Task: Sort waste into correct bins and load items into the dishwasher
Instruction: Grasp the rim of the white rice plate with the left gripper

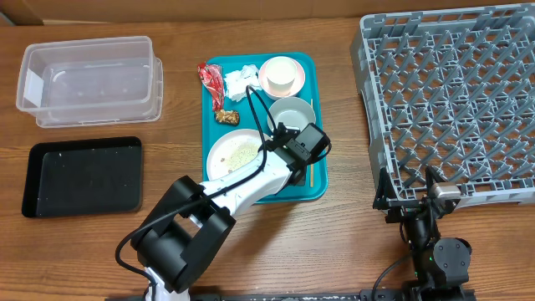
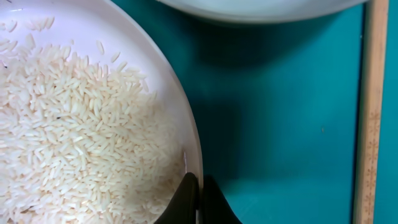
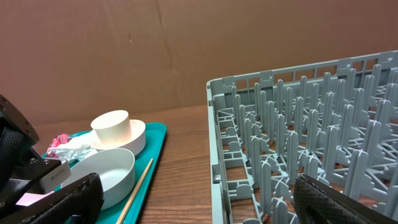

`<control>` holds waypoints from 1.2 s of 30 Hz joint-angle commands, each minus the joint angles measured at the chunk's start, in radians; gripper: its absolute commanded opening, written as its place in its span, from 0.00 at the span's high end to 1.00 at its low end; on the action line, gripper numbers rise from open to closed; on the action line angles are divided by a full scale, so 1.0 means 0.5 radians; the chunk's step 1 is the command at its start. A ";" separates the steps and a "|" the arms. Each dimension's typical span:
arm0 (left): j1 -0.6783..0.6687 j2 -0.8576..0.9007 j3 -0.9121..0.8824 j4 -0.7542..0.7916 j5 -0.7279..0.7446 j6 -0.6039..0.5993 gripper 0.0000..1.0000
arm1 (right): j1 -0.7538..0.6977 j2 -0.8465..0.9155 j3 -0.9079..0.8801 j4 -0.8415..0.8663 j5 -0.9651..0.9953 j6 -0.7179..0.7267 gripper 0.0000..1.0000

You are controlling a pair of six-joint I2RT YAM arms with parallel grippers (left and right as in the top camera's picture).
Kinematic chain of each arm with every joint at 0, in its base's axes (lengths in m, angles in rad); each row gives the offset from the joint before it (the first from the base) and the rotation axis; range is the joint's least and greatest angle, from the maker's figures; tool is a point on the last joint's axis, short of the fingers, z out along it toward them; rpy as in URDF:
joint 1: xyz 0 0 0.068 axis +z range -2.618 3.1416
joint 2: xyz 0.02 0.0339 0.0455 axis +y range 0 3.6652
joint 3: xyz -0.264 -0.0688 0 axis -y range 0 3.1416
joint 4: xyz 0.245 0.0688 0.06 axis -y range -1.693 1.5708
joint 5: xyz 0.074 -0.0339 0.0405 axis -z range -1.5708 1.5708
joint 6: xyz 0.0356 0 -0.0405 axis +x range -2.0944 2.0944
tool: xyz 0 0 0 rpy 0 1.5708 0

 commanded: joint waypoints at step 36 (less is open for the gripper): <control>-0.004 0.047 0.663 -1.019 -0.408 -0.134 0.96 | 0.005 -0.007 -0.021 0.015 0.017 -0.014 0.00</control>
